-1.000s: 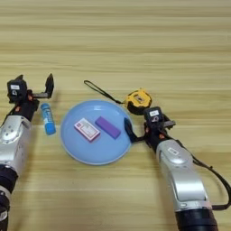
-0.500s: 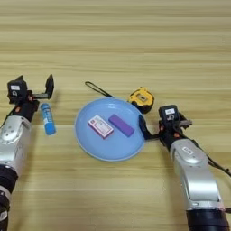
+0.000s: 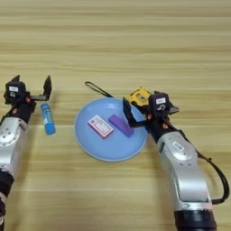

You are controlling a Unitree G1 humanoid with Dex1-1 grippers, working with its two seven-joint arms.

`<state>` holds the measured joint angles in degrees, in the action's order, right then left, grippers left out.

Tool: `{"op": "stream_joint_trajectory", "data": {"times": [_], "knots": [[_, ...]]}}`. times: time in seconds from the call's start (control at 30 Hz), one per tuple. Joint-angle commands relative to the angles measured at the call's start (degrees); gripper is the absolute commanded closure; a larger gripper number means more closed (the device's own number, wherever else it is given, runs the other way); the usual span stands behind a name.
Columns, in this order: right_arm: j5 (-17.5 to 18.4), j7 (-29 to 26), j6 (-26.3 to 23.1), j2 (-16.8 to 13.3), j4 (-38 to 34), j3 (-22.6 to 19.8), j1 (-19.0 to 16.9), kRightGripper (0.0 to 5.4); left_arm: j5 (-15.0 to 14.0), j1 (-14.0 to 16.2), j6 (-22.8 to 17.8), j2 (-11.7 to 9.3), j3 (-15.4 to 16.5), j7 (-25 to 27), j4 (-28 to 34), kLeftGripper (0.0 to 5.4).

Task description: Move the objects on the table

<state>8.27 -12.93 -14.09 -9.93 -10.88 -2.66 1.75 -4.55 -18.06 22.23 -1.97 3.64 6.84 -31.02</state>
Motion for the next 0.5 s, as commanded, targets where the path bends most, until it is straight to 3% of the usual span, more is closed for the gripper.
{"op": "stream_joint_trajectory", "data": {"times": [0.03,0.33,0.5], "knots": [[-0.5,1.0,0.1,0.4,0.0,-0.1,0.8,0.03,1.8,4.5,-4.9,0.5,-2.6,0.1,6.3,0.0],[-1.2,3.0,0.4,1.7,1.1,0.6,2.0,0.03,1.7,16.3,-21.2,-0.9,-9.1,4.6,29.3,0.0],[-1.7,3.8,0.6,2.5,1.2,0.9,2.3,0.03,2.4,19.5,-25.5,-2.3,-9.7,5.0,33.5,0.0]]}}
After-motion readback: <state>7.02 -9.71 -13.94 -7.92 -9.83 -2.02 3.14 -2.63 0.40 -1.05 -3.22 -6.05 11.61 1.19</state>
